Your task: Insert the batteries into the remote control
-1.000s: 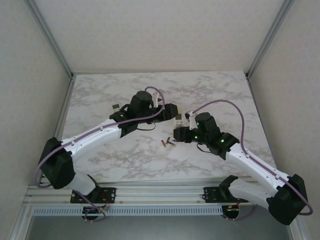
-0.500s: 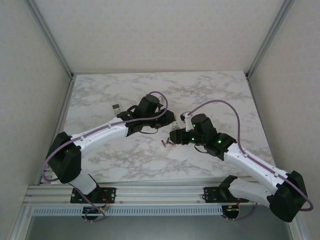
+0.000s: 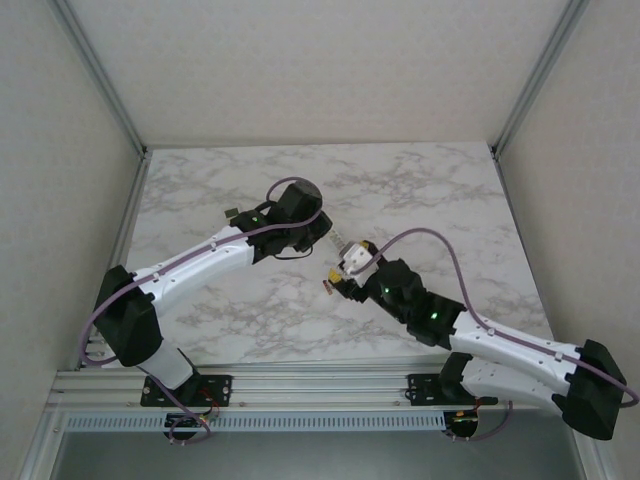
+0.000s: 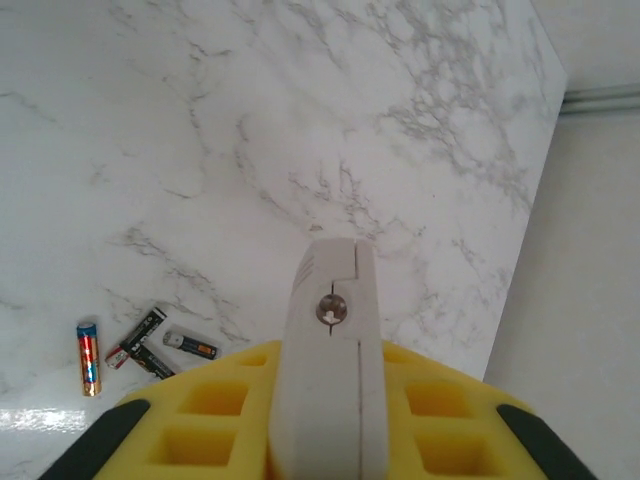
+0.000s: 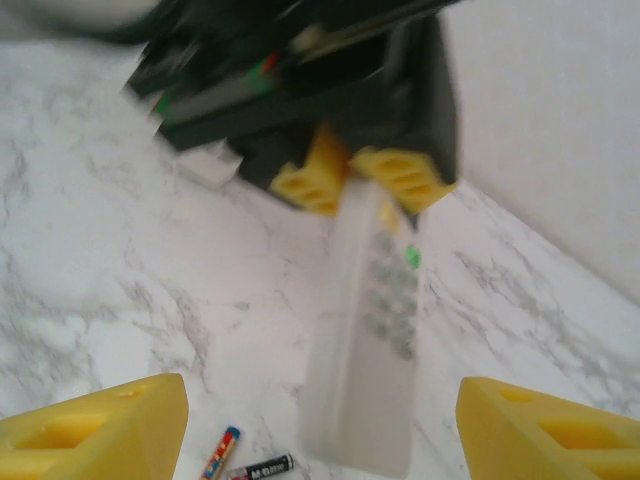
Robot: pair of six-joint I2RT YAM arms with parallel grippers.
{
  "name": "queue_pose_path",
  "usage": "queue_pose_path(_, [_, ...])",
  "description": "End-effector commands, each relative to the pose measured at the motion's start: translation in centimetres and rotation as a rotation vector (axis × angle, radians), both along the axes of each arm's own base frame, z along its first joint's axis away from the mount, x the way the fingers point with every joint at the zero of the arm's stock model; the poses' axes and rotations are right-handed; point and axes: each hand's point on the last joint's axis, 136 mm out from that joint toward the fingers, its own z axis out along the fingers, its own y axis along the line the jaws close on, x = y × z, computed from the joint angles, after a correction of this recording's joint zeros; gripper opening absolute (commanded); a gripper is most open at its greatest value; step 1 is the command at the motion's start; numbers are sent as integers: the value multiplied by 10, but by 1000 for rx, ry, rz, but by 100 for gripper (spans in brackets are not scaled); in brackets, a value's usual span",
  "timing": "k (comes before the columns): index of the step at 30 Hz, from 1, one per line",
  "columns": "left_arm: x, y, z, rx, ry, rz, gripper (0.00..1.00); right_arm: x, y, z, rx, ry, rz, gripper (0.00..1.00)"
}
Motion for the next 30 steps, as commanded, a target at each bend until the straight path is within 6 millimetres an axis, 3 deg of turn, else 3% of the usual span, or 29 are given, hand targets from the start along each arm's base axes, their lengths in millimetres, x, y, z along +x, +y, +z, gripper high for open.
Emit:
queue_pose_path(1, [3,11,10,-20,18,84,13,8,8,34,-58,-296,33,70])
queue_pose_path(6, [3,10,9,-33,27,83,14,29,6,34,-156,-370,-20,56])
queue_pose_path(10, [1,8,7,-39,39,79,14,33,12,32,-132,-330,5,40])
queue_pose_path(17, [0,7,11,-51,24,61,13,45,18,11,-151,-274,-4,23])
queue_pose_path(21, [0,7,14,-47,14,43,15,48,20,15,-123,-251,-18,10])
queue_pose_path(23, [3,14,21,-35,-19,60,32,47,18,22,-72,-224,-32,7])
queue_pose_path(26, [12,34,47,-7,-147,116,71,51,9,35,74,-111,-68,7])
queue_pose_path(28, [18,48,81,17,-319,111,87,54,0,38,189,14,-92,7])
queue_pose_path(30, [15,57,115,35,-489,61,96,63,-15,38,315,179,-149,5])
